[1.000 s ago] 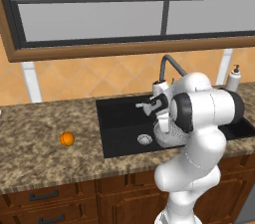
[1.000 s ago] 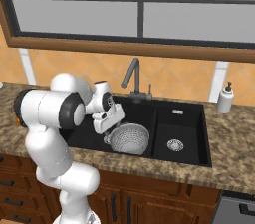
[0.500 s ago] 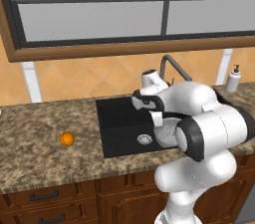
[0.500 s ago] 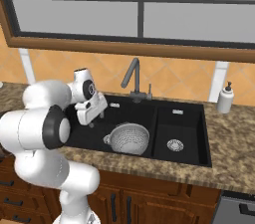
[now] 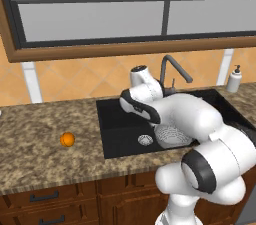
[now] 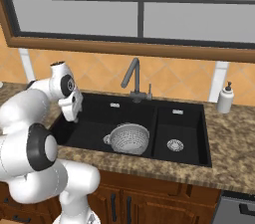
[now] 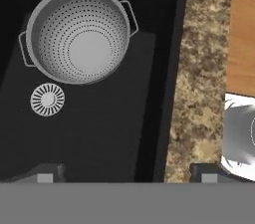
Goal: Put the colander in the sink, put the orange, mango in the colander, and turn on the sink faucet and pour water over the colander.
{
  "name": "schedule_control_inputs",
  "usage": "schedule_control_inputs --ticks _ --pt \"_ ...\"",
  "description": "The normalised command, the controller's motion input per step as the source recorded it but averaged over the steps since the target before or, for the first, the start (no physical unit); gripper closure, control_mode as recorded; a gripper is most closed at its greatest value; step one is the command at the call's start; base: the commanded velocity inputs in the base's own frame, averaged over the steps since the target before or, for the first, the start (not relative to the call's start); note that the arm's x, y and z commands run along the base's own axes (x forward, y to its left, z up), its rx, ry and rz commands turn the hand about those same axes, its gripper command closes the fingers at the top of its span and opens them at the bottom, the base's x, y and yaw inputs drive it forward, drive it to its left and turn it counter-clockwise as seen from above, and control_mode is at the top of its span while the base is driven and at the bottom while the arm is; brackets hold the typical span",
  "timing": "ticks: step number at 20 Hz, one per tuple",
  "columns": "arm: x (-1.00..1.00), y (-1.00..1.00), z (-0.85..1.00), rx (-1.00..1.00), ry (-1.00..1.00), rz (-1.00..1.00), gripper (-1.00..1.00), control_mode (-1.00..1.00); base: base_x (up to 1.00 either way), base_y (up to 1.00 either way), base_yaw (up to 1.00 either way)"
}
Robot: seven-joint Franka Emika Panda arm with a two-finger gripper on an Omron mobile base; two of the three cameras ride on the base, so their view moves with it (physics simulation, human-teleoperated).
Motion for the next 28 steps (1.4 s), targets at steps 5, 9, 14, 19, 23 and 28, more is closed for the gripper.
schedule_control_inputs --ticks 5,9,14,19,23,28 --pt "-0.18 0.65 0.18 0.01 0.0 0.63 -1.0 -1.0 0.0 0.0 0.0" --pt "-0.07 0.57 0.2 0.09 0.07 0.69 -1.0 -1.0 0.0 0.0 0.0" --pt "-0.01 0.58 0.1 0.09 0.1 0.74 -1.0 -1.0 0.0 0.0 0.0" --pt "0.06 0.5 0.03 0.16 0.09 0.75 -1.0 -1.0 0.0 0.0 0.0" --pt "0.18 0.62 0.0 0.07 0.01 0.57 -1.0 -1.0 0.0 0.0 0.0" --pt "0.17 0.63 -0.01 0.01 0.0 0.27 -1.0 -1.0 0.0 0.0 0.0"
